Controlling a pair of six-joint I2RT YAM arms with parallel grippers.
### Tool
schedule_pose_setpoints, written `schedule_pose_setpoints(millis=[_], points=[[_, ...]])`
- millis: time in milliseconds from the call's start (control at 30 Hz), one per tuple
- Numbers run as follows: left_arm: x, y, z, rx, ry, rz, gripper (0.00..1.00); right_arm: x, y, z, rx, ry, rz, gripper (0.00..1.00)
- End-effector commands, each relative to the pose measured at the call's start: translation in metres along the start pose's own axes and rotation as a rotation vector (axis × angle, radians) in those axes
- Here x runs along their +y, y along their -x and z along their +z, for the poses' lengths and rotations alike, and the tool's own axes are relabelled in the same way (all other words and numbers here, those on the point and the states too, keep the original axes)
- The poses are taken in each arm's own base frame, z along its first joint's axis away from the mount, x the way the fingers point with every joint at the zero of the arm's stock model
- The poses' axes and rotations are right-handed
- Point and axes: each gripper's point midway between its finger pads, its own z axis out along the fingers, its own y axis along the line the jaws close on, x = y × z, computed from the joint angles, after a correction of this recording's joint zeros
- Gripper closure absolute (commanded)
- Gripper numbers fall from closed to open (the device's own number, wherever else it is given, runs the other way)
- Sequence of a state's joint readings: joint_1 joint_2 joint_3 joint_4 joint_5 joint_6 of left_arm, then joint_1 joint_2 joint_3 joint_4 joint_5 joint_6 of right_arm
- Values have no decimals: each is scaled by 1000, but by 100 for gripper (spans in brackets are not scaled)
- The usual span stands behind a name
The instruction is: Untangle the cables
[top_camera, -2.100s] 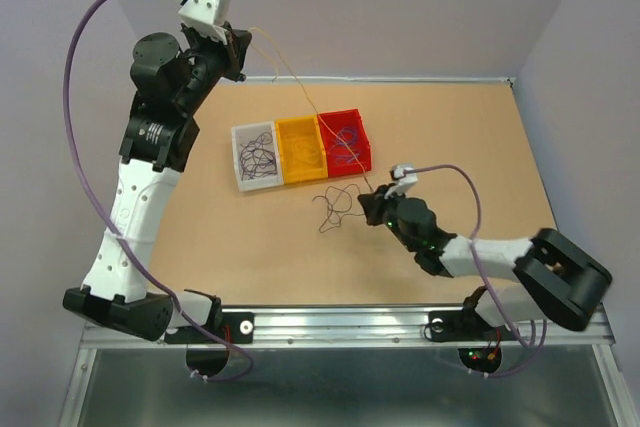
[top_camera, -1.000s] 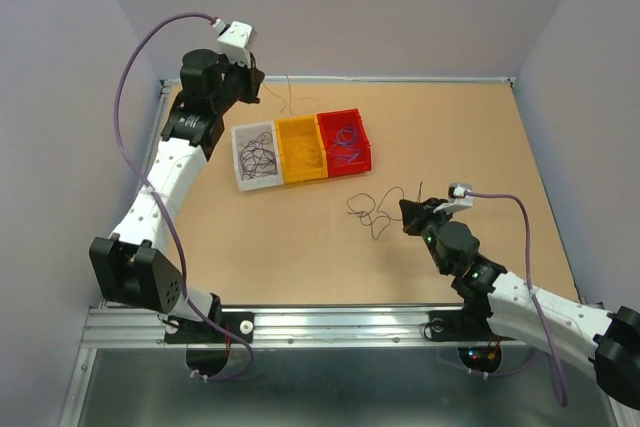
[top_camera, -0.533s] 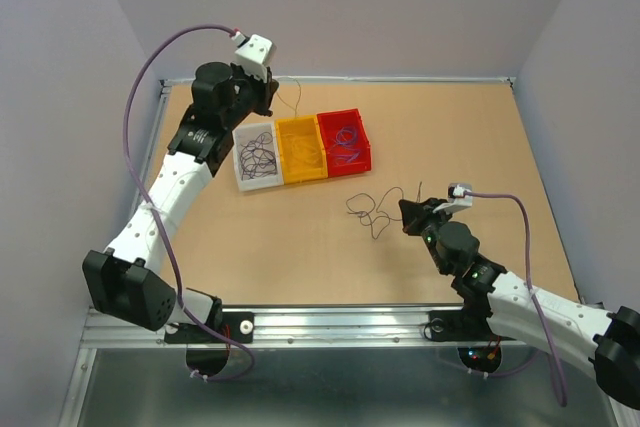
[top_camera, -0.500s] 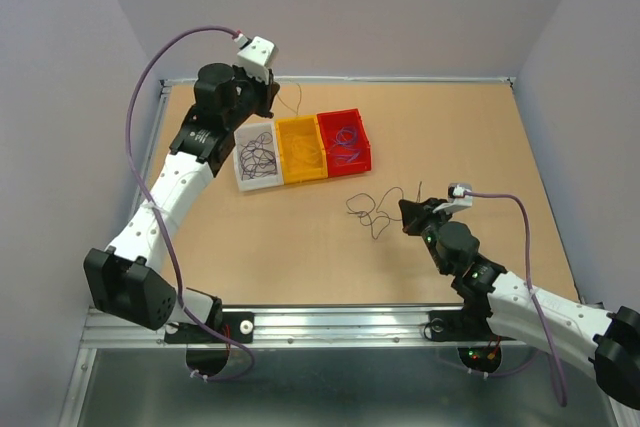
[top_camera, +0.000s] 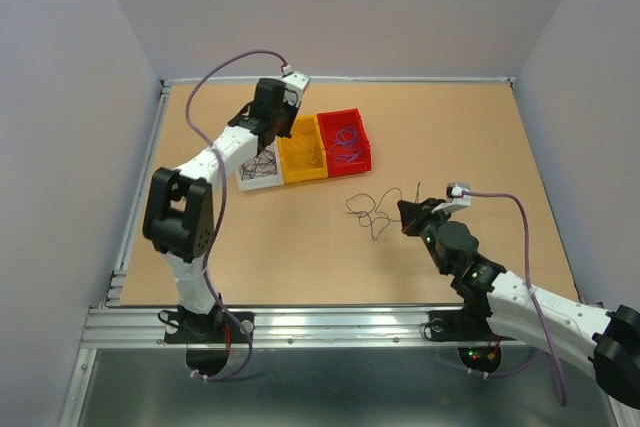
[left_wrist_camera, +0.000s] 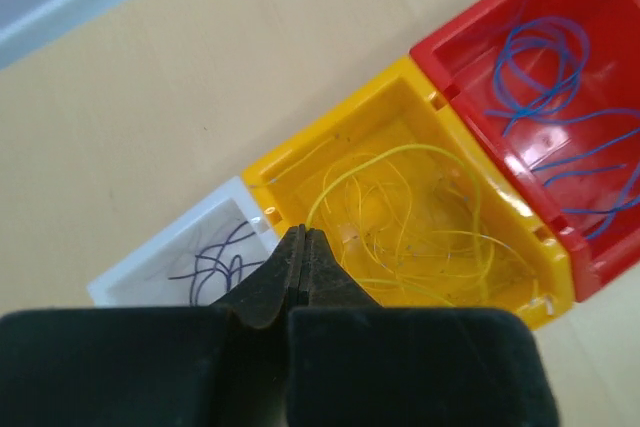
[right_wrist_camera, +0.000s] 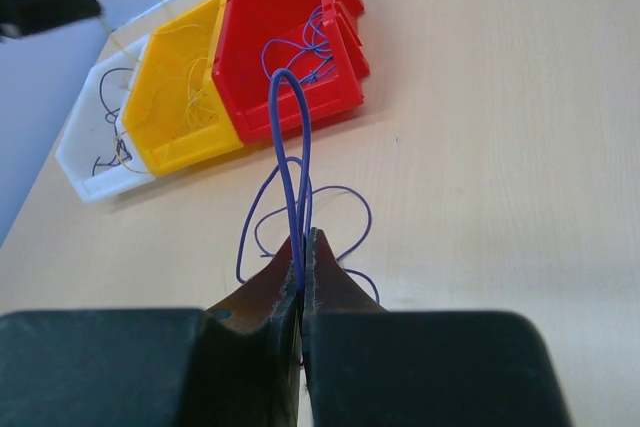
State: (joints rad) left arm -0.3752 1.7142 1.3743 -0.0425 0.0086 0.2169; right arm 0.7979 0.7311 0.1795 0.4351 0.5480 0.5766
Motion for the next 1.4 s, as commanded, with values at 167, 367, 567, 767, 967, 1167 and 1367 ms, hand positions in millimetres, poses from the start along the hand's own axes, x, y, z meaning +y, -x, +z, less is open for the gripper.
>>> schedule_pose_setpoints(millis=[167, 367, 567, 767, 967, 1167, 1367], points=[[-31, -85, 66, 321, -1, 71, 100, 1, 5, 0, -30, 13, 19, 100], [-40, -91, 71, 328, -45, 71, 100, 4, 4, 1, -21, 24, 17, 100], [-37, -23, 35, 118, -60, 53, 67, 15, -2, 4, 23, 66, -23, 100], [-53, 24, -7, -18, -177, 38, 41, 62, 12, 8, 54, 241, -97, 99], [-48, 51, -52, -119, -187, 42, 31, 139, 34, 15, 128, 462, -127, 100], [17, 60, -98, -244, -23, -22, 18, 228, 68, 33, 179, 670, -123, 99], [88, 45, -138, -370, 108, -169, 11, 298, 81, 63, 198, 783, -127, 99]])
